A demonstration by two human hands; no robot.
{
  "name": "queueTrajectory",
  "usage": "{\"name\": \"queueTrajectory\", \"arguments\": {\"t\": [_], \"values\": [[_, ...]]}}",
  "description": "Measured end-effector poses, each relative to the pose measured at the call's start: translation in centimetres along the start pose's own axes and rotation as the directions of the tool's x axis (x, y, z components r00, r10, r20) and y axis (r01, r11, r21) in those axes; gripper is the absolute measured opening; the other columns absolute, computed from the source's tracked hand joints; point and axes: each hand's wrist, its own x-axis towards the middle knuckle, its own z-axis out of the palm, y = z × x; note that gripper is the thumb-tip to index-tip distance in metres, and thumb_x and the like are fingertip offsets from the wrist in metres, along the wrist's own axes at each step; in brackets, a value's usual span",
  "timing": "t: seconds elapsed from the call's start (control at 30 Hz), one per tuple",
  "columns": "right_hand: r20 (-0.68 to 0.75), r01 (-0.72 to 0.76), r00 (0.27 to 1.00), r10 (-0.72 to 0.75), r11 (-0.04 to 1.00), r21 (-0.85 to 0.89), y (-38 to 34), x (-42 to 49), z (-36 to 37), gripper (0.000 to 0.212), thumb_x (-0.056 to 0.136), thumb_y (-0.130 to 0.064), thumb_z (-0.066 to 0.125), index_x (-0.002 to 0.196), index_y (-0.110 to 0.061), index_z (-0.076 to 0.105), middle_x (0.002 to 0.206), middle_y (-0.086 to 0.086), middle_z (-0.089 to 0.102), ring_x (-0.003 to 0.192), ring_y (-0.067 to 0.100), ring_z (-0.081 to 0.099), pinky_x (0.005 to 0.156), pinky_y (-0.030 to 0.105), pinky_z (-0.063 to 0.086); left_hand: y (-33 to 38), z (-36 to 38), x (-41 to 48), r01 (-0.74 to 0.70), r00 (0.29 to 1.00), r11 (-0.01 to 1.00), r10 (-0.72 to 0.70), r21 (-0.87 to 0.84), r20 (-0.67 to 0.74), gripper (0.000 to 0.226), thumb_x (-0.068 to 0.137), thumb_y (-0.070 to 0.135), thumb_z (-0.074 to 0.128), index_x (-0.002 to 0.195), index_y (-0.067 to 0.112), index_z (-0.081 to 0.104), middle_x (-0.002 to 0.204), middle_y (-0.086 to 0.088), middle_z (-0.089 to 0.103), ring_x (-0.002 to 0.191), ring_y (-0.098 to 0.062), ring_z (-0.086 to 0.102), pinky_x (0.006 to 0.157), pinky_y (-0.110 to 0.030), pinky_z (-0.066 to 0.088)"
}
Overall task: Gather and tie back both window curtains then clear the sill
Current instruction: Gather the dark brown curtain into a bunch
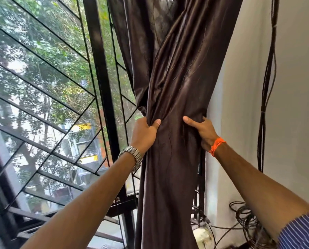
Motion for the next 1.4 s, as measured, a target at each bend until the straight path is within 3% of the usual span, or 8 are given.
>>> {"name": "queueTrajectory", "arguments": {"t": [0.17, 0.3, 0.4, 0.5, 0.83, 1.07, 1.27, 1.4], "values": [[-0.114, 0.065, 0.99, -0.084, 0.984, -0.165, -0.7, -0.8, -1.3, 0.033, 0.069, -0.013, 0.086, 0.099, -0.008, 0.075, 0.099, 0.007, 0.076, 0.091, 0.024, 0.074, 0.086, 0.039, 0.059, -0.4, 1.3, 0.0, -0.012, 1.0, 0.997, 0.014, 0.072, -0.028, 0.024, 0.093, 0.023, 0.06, 0.105, 0.005, 0.07, 0.095, -0.005, 0.071, 0.087, -0.023, 0.066, 0.076, -0.034, 0.054], [-0.19, 0.076, 0.972, -0.142, 0.944, -0.321, -1.0, -1.6, -3.0, 0.036, 0.077, -0.02, 0.082, 0.107, -0.003, 0.073, 0.1, 0.008, 0.075, 0.092, 0.024, 0.073, 0.09, 0.042, 0.058, -0.9, 3.5, -0.1, -0.013, 0.999, 0.991, 0.017, 0.134, -0.032, 0.025, 0.09, 0.027, 0.06, 0.093, 0.005, 0.07, 0.086, -0.011, 0.071, 0.083, -0.031, 0.066, 0.071, -0.041, 0.055], [-0.236, 0.014, 0.956, -0.173, 0.831, -0.555, -1.2, -2.5, -3.9, 0.051, 0.077, -0.043, 0.073, 0.107, -0.002, 0.071, 0.103, 0.015, 0.074, 0.097, 0.031, 0.07, 0.089, 0.045, 0.056, -1.0, 5.6, -0.8, -0.017, 1.0, 0.984, 0.019, 0.179, -0.011, 0.021, 0.091, 0.025, 0.058, 0.097, 0.008, 0.07, 0.087, -0.012, 0.07, 0.081, -0.032, 0.064, 0.066, -0.035, 0.05], [-0.196, 0.0, 0.957, -0.212, 0.678, -0.735, -1.9, -4.1, -4.0, 0.033, 0.096, -0.023, 0.058, 0.117, 0.001, 0.066, 0.114, 0.022, 0.069, 0.109, 0.039, 0.062, 0.089, 0.038, 0.05, -1.0, 8.0, -1.3, -0.048, 0.999, 0.961, 0.043, 0.271, 0.023, 0.024, 0.088, 0.028, 0.056, 0.09, 0.007, 0.067, 0.085, -0.016, 0.069, 0.081, -0.037, 0.064, 0.068, -0.042, 0.053], [-0.117, 0.004, 0.981, -0.153, 0.622, -0.783, -2.7, -7.1, -2.2, 0.035, 0.096, -0.01, 0.048, 0.129, -0.009, 0.058, 0.122, 0.016, 0.066, 0.113, 0.035, 0.059, 0.086, 0.025, 0.041, 1.2, 13.5, -2.9, -0.261, 0.959, 0.876, 0.185, 0.407, 0.216, 0.021, 0.092, 0.023, 0.053, 0.096, 0.004, 0.06, 0.096, -0.025, 0.066, 0.093, -0.045, 0.06, 0.069, -0.04, 0.042], [-0.131, -0.038, 0.988, -0.081, 0.697, -0.716, -2.2, -8.3, -4.4, 0.046, 0.098, -0.007, 0.04, 0.141, -0.019, 0.051, 0.133, 0.007, 0.061, 0.123, 0.026, 0.056, 0.103, 0.029, 0.042, 1.2, 14.0, -4.2, -0.255, 0.946, 0.939, 0.192, 0.232, 0.261, 0.034, 0.1, 0.032, 0.041, 0.097, 0.006, 0.063, 0.092, -0.018, 0.069, 0.086, -0.037, 0.063, 0.061, -0.033, 0.034], [-0.035, -0.015, 0.999, -0.018, 0.638, -0.77, -0.7, -9.8, -4.6, 0.042, 0.1, -0.015, 0.046, 0.142, -0.015, 0.042, 0.118, 0.012, 0.067, 0.101, 0.023, 0.066, 0.083, 0.024, 0.051, 2.2, 14.3, -6.0, -0.148, 0.961, 0.976, 0.103, 0.162, 0.257, 0.046, 0.097, 0.055, 0.038, 0.085, 0.016, 0.06, 0.087, -0.012, 0.068, 0.085, -0.033, 0.064, 0.065, -0.031, 0.037], [0.04, -0.003, 0.997, 0.062, 0.571, -0.821, 0.1, -10.5, -4.7, 0.049, 0.091, 0.003, 0.044, 0.139, -0.003, 0.044, 0.11, 0.014, 0.067, 0.088, 0.018, 0.064, 0.064, 0.007, 0.041, 2.2, 14.2, -5.3, -0.146, 0.959, 0.955, 0.073, 0.257, 0.273, 0.062, 0.077, 0.073, 0.054, 0.084, 0.012, 0.064, 0.082, -0.006, 0.068, 0.076, -0.025, 0.063, 0.062, -0.03, 0.047]]}}
